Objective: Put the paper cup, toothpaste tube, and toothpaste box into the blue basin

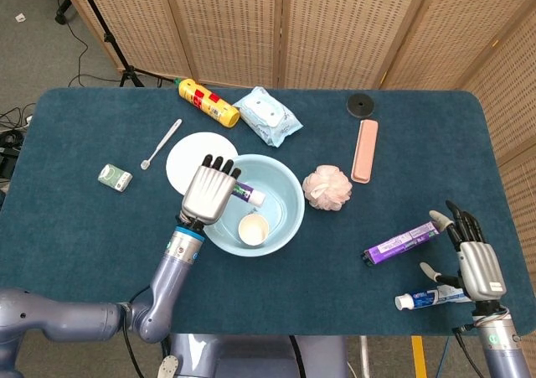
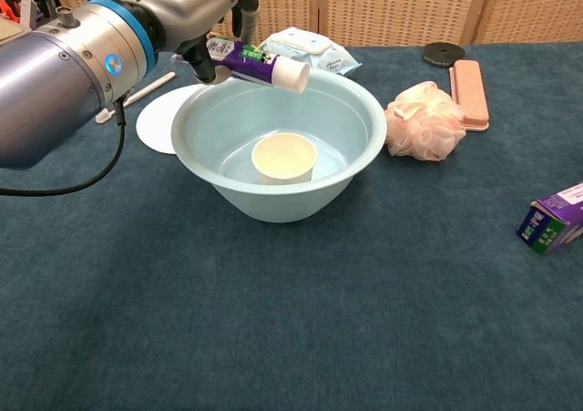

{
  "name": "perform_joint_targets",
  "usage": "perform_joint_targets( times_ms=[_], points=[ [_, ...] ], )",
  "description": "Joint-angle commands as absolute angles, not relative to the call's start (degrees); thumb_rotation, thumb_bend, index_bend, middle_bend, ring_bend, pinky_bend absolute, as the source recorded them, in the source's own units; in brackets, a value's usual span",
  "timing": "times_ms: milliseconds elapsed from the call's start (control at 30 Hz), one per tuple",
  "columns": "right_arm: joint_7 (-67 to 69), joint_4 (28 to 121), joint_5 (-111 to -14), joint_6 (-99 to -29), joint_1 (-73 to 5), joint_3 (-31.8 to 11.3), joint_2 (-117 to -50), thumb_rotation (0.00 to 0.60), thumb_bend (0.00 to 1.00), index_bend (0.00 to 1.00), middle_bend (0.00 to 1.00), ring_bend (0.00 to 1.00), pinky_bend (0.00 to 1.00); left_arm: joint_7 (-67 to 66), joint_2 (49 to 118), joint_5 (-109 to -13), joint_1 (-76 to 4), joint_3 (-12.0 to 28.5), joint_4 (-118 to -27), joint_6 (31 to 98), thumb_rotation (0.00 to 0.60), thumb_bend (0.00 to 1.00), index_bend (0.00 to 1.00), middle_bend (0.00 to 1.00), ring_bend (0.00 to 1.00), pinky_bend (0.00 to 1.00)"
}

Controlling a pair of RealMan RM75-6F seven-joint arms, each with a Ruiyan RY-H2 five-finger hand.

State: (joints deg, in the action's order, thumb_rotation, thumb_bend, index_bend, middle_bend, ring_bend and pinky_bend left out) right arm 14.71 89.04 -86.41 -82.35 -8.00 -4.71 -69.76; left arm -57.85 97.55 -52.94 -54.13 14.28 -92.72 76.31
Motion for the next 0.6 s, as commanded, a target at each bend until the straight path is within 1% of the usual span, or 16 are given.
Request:
perform_joint_targets(
  times_ms=[33,133,233,300,500,600],
  points=[
    [14.75,89.05,-86.49,-82.46,-7.98,-4.7,-69.75,0.6,0.21,0.15,0.0,0.0,0.0,-58.71,97.7,-51.94,-54.29,14.64,-93.34,76.18,0.6,0.31,0.57,0.21,0.14,0.21],
    [14.75,89.14,-86.5,-82.45,-7.97,-4.67,-69.71,0.6,0.21,0.15,0.0,0.0,0.0,-58.77,97.57,-51.82,-54.05,14.68,-93.37,76.47,0.6,0.3,0.47,0.14,0.07,0.14],
    [14.59,89.24,-86.62,-82.49,-7.99,-4.62,-69.71,0.6,0.2,0.15,0.0,0.0,0.0,-58.5,97.32,-51.87,-53.78,14.71,-93.2,76.58,0.6,0.29,0.39,0.08,0.04,0.11],
    [14.42,89.3,-86.62,-82.42,-8.01,-4.57,-69.74,0.6,0.2,0.15,0.0,0.0,0.0,-58.14,97.13,-51.88,-53.57,14.75,-93.16,76.59,0.6,0.27,0.36,0.07,0.03,0.1],
    [13.93,89.6,-86.6,-82.2,-8.12,-4.5,-69.75,0.6,0.21,0.15,0.0,0.0,0.0,-56.65,97.13,-51.52,-53.26,15.13,-92.01,75.84,0.6,0.22,0.36,0.06,0.03,0.1],
    [13.94,89.51,-86.34,-82.05,-8.13,-4.54,-69.77,0.6,0.21,0.15,0.0,0.0,0.0,-56.1,97.17,-51.94,-53.22,15.18,-91.74,75.74,0.6,0.22,0.36,0.06,0.03,0.1]
  ],
)
